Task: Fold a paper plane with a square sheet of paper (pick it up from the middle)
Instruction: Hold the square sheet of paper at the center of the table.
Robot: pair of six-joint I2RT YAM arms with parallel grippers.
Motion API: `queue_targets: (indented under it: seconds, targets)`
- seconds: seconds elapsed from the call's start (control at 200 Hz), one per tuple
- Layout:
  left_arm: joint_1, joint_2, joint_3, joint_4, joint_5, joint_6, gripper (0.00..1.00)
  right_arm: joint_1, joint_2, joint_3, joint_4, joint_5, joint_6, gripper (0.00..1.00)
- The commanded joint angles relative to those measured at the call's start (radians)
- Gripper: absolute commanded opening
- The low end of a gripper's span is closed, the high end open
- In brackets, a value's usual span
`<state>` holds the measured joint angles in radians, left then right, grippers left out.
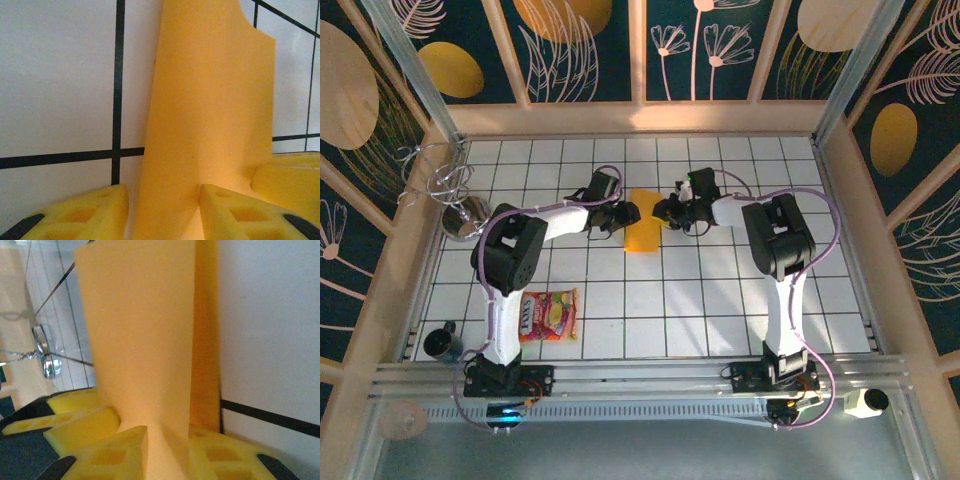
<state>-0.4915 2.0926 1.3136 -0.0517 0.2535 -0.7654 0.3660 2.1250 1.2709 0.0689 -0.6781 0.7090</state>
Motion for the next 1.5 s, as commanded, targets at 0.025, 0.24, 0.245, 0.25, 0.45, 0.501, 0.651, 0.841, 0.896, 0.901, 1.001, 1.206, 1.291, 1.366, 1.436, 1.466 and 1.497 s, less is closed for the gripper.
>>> queue_targets:
  seconds: [0.025,0.24,0.245,0.25,0.45,0.501,0.651,0.841,0.896,0.901,1.001,1.206,1.291,1.366,1.436,1.466,1.497]
  targets:
    - [-0.01,0.091,-0.017,-0.096,-0.117,0.022,0.41,-0.024,-0.09,0.0,-0.057,0.071,-0.028,0.34]
    - [-0.019,0.118,-0.027,-0.115,-0.16,0.016,0.4,-0.032,-0.168,-0.059,-0.067,0.17,-0.037,0.36]
    - [-0.019,0.119,-0.027,-0.116,-0.161,0.016,0.4,-0.033,-0.169,-0.061,-0.067,0.171,-0.037,0.36]
    - [-0.019,0.119,-0.027,-0.117,-0.161,0.015,0.4,-0.033,-0.17,-0.062,-0.066,0.172,-0.038,0.36]
    - [-0.024,0.152,-0.016,-0.137,-0.168,0.007,0.39,-0.036,-0.193,-0.118,-0.017,0.188,-0.024,0.31]
    - [-0.025,0.164,-0.005,-0.151,-0.165,0.014,0.4,-0.04,-0.198,-0.136,0.01,0.194,-0.013,0.3]
    - [-0.028,0.182,0.008,-0.185,-0.179,0.03,0.4,-0.068,-0.251,-0.221,0.12,0.227,0.024,0.27]
    - [-0.03,0.197,0.013,-0.205,-0.184,0.031,0.39,-0.147,-0.294,-0.312,0.238,0.244,0.053,0.25]
    - [-0.03,0.201,0.016,-0.208,-0.181,0.031,0.39,-0.174,-0.303,-0.334,0.262,0.244,0.054,0.25]
    - [-0.03,0.201,0.015,-0.208,-0.181,0.032,0.39,-0.175,-0.304,-0.336,0.264,0.244,0.054,0.25]
    - [-0.03,0.21,0.019,-0.208,-0.178,0.037,0.39,-0.211,-0.321,-0.366,0.283,0.254,0.037,0.25]
    - [-0.029,0.231,0.041,-0.219,-0.171,0.054,0.41,-0.243,-0.318,-0.363,0.269,0.261,0.006,0.24]
    - [-0.03,0.243,0.053,-0.224,-0.166,0.062,0.42,-0.242,-0.309,-0.359,0.278,0.245,0.01,0.24]
    - [-0.03,0.25,0.058,-0.224,-0.165,0.065,0.42,-0.242,-0.302,-0.357,0.286,0.232,0.013,0.25]
    - [-0.032,0.257,0.059,-0.225,-0.164,0.067,0.42,-0.24,-0.297,-0.355,0.286,0.228,0.013,0.25]
    - [-0.031,0.26,0.058,-0.224,-0.162,0.068,0.42,-0.239,-0.296,-0.355,0.286,0.225,0.013,0.25]
    - [-0.031,0.262,0.059,-0.224,-0.162,0.072,0.42,-0.237,-0.296,-0.352,0.287,0.224,0.01,0.24]
